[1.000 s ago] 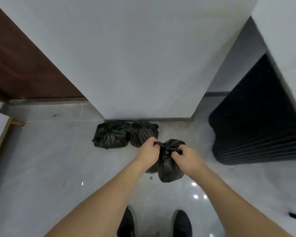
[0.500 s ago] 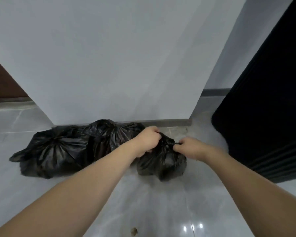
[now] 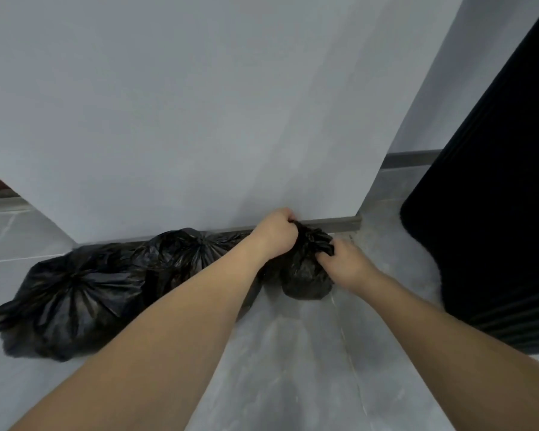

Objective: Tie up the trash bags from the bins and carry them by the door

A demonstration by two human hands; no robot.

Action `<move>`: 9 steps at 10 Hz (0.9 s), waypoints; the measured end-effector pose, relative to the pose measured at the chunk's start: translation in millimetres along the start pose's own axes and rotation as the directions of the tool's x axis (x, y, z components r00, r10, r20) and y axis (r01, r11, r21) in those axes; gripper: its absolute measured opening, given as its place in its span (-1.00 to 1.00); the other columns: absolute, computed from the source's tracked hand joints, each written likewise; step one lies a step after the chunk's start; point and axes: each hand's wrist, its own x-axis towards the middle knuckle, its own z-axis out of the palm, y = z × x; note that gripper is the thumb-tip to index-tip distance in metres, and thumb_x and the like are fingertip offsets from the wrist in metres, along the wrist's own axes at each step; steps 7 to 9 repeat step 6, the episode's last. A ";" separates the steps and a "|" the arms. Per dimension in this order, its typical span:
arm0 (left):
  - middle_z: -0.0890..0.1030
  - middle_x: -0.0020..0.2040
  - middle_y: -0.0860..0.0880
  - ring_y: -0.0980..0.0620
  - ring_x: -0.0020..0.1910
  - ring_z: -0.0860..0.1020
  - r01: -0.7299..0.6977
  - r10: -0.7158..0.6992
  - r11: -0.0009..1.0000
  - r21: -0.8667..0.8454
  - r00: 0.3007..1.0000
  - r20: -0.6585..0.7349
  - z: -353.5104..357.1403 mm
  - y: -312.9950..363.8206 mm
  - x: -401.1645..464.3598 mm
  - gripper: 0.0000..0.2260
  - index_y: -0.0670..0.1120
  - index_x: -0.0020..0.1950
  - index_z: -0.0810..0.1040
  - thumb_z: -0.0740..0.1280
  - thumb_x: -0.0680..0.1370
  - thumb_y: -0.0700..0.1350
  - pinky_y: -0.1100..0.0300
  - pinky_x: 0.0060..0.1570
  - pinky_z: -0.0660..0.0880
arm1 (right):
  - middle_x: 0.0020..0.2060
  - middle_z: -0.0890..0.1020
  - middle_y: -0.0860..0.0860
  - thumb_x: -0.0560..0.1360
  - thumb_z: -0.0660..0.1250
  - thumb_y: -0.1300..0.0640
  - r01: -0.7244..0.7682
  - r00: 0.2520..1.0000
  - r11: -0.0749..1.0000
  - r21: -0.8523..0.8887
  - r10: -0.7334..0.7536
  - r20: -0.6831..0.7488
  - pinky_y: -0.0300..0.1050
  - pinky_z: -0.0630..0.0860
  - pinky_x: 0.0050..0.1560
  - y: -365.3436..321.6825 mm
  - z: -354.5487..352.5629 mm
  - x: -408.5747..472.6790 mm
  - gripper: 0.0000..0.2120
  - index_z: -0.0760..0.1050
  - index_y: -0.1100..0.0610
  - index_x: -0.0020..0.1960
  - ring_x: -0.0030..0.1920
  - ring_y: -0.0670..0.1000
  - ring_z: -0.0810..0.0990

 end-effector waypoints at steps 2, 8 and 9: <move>0.57 0.04 -0.19 -0.11 -0.06 0.51 0.041 -0.040 0.998 0.037 0.999 -0.019 13.2 -33.4 12.7 -0.77 -0.18 0.18 0.50 0.17 0.57 -0.21 0.22 -0.16 0.35 | 0.11 0.52 0.16 0.51 0.25 0.06 -0.085 0.992 0.996 -0.021 0.083 -0.091 -0.11 0.41 -0.01 8.4 31.9 10.1 -0.71 0.43 0.20 0.16 0.11 0.15 0.51; 0.54 0.24 -0.13 -0.10 0.19 0.50 -0.084 0.072 0.953 0.293 0.996 0.051 -39.1 -3.1 -47.0 -0.69 -0.12 0.28 0.43 0.31 0.57 -0.06 0.15 0.12 0.40 | 0.29 0.44 0.11 0.52 0.26 0.01 0.049 0.995 0.990 -0.136 -0.061 -0.084 -0.09 0.36 0.23 -31.4 -5.9 -40.1 -0.58 0.35 0.14 0.33 0.28 0.11 0.42; 0.54 0.24 -0.13 -0.10 0.19 0.50 -0.084 0.072 0.953 0.293 0.996 0.051 -39.1 -3.1 -47.0 -0.69 -0.12 0.28 0.43 0.31 0.57 -0.06 0.15 0.12 0.40 | 0.29 0.44 0.11 0.52 0.26 0.01 0.049 0.995 0.990 -0.136 -0.061 -0.084 -0.09 0.36 0.23 -31.4 -5.9 -40.1 -0.58 0.35 0.14 0.33 0.28 0.11 0.42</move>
